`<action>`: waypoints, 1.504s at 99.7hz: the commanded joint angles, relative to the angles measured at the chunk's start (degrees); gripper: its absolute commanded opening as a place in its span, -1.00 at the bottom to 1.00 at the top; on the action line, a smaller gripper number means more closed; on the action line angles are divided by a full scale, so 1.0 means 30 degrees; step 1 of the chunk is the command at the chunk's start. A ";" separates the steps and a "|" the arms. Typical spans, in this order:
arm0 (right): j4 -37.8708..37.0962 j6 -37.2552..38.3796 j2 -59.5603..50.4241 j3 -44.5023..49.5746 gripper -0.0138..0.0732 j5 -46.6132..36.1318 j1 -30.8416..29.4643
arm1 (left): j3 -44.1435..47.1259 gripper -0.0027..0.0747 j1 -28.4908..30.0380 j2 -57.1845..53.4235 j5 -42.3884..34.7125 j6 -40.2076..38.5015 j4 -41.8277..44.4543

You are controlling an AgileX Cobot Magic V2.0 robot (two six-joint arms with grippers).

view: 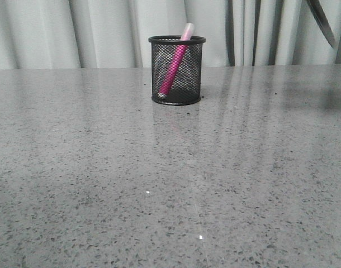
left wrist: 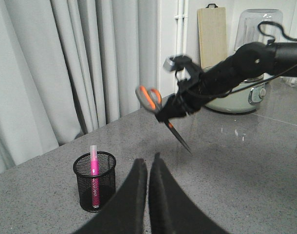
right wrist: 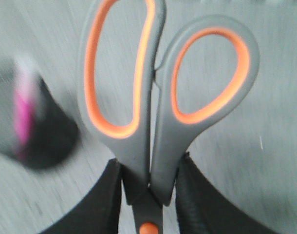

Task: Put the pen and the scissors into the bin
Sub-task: 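Grip the scissors by the blades and lift them with the right gripper, then move the scissors over the mesh cup with the right gripper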

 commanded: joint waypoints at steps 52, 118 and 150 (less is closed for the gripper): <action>0.1394 -0.0149 0.2287 0.0143 -0.86 -1.8397 0.3897 | -0.0417 -0.98 0.0041 0.0111 -0.1249 -0.0238 -0.0458; 0.1314 0.1037 0.5677 0.0101 -0.86 -2.0656 0.5080 | -0.0417 -0.98 0.0041 0.0111 -0.1215 -0.0238 -0.0179; 0.1444 0.1153 0.6910 0.0101 -0.86 -2.0652 0.5180 | -0.0417 -0.98 0.0041 0.0111 -0.0599 -0.0238 -0.0179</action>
